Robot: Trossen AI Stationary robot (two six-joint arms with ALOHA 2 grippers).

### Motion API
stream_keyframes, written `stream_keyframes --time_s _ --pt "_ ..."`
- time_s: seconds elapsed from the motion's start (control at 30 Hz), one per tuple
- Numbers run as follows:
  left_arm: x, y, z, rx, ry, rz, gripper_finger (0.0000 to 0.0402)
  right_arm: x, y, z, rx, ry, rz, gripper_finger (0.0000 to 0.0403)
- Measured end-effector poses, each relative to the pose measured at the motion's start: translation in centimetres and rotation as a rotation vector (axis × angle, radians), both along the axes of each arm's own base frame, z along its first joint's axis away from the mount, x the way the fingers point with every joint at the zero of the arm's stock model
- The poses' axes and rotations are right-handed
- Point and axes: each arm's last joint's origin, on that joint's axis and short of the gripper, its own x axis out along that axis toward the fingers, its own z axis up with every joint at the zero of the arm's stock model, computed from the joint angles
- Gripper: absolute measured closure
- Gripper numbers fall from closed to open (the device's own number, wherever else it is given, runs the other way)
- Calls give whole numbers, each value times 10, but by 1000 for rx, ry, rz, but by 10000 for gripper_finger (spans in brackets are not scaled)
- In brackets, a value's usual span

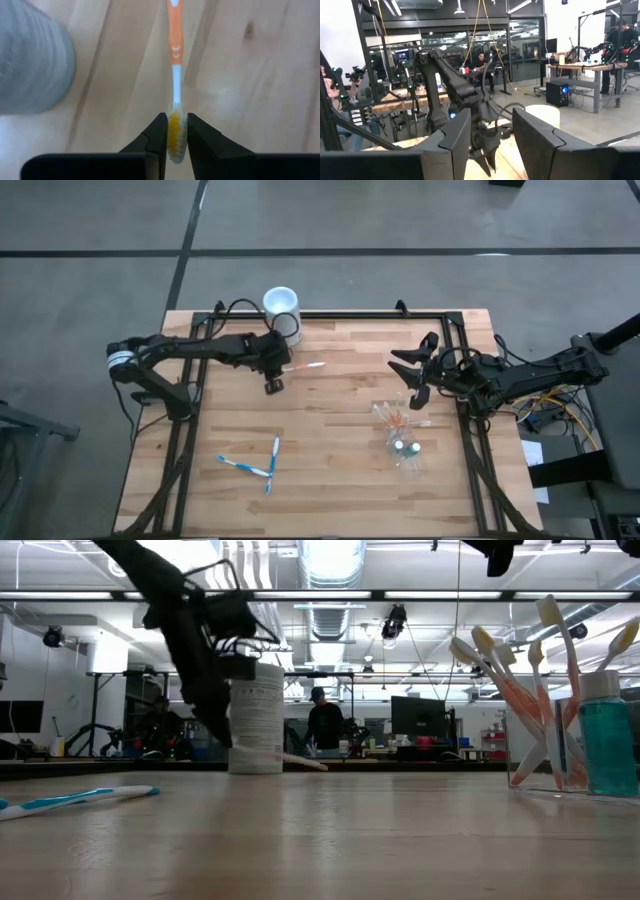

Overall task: Pick & Place toothbrushing station
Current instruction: Put the orange toothbrush into the top section of the transparent organizer

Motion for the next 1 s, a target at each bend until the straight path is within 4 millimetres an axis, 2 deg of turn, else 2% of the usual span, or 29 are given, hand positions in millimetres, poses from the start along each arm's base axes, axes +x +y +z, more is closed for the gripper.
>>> stream_keyframes --time_s 0.1,0.3,0.67,0.83,1.0 --pt "7 -2 22 1 25 -35 345 0 0 -3 -2 29 -1 264" --pt "26 -11 78 55 -11 -152 345 1 -1 -11 -8 119 -26 264" --pt "45 -40 193 185 -284 -280 346 1 -1 -14 -14 144 -27 264" --pt "48 -47 219 245 -392 -311 346 1 0 -14 -11 141 -26 264" --pt "55 -49 227 270 -502 -324 346 1 0 -13 -11 140 -26 264"
